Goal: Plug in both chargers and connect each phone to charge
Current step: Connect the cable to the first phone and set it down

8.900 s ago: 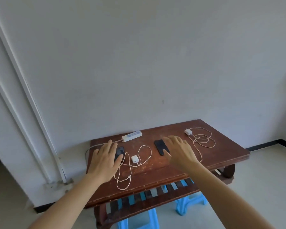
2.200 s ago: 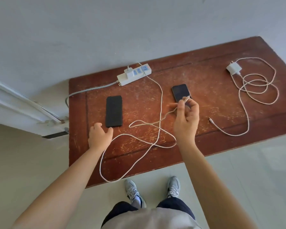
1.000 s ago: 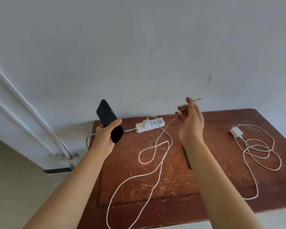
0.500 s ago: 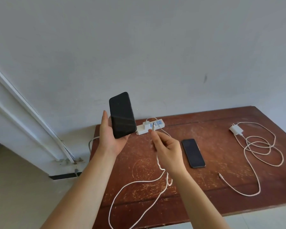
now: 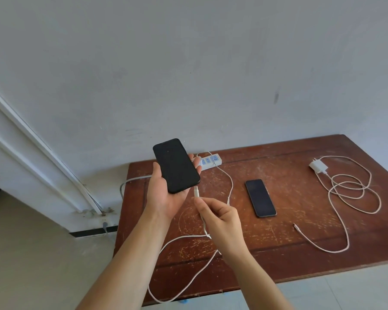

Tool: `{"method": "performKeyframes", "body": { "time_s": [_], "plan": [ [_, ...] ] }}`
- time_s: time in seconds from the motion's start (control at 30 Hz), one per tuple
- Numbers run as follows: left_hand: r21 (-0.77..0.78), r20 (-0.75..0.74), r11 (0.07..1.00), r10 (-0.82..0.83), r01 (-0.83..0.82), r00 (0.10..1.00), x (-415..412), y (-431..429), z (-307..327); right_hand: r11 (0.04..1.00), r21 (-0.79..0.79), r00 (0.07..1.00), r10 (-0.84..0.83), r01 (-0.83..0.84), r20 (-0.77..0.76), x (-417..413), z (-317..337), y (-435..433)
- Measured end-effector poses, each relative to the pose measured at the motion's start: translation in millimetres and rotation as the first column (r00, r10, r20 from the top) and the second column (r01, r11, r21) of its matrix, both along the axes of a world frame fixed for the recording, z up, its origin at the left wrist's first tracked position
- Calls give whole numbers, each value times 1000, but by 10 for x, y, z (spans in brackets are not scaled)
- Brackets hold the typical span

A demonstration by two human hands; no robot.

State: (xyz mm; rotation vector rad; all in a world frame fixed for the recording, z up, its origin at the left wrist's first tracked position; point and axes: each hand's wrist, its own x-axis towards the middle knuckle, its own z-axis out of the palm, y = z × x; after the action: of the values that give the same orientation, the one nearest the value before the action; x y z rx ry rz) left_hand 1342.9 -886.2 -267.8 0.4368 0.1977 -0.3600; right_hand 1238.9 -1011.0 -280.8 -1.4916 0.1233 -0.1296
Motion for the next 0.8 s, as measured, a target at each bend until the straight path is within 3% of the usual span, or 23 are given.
{"method": "performKeyframes", "body": {
  "time_s": [0.2, 0.53, 0.8],
  "plan": [
    [-29, 2, 999, -17, 17, 1000, -75, -21, 8, 996, 47, 996, 72, -70, -55, -44, 56, 92],
    [0, 46, 1000, -27, 27, 999, -209, 11, -52, 999, 37, 998, 32, -30, -47, -140, 81, 95],
    [109, 76, 993, -42, 33, 996, -250, 38, -9, 998, 11, 995, 58, -57, -82, -205, 132, 64]
  ]
}}
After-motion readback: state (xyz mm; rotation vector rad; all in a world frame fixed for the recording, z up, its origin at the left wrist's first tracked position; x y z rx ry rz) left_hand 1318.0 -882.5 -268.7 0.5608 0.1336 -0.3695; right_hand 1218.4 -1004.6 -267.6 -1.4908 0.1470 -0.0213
